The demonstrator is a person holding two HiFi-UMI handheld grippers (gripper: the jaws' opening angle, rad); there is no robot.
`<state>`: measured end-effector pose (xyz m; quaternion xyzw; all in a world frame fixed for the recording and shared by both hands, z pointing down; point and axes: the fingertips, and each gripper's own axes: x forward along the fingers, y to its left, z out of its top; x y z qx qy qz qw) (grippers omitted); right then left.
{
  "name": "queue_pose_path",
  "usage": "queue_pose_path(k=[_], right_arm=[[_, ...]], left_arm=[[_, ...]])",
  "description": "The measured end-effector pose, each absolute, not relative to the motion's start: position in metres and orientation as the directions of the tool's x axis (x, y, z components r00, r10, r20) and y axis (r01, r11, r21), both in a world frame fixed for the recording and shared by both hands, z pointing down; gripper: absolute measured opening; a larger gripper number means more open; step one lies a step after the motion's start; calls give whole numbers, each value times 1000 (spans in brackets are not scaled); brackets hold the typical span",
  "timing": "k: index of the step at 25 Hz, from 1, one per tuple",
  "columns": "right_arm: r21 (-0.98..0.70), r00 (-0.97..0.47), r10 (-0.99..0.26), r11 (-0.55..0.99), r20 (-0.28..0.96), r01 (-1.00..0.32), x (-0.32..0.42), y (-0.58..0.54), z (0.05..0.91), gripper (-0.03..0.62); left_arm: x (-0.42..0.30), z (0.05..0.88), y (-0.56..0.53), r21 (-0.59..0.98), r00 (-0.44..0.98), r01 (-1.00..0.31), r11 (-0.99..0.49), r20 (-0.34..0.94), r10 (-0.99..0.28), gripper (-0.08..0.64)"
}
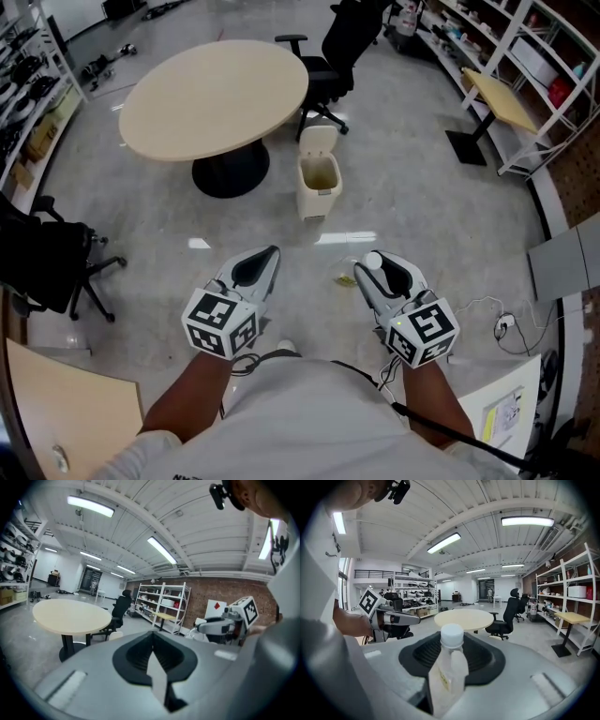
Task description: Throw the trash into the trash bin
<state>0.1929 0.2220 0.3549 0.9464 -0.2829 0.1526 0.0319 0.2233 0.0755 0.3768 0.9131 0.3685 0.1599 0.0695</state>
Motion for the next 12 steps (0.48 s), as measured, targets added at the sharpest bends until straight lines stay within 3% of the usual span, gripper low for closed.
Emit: queue_pose_path(k=[12], right_arm=[[-36, 802, -494, -858, 334, -513, 209, 217, 358, 150]], left_arm=[[242, 382, 85, 278, 627, 685, -674, 247, 739, 9]])
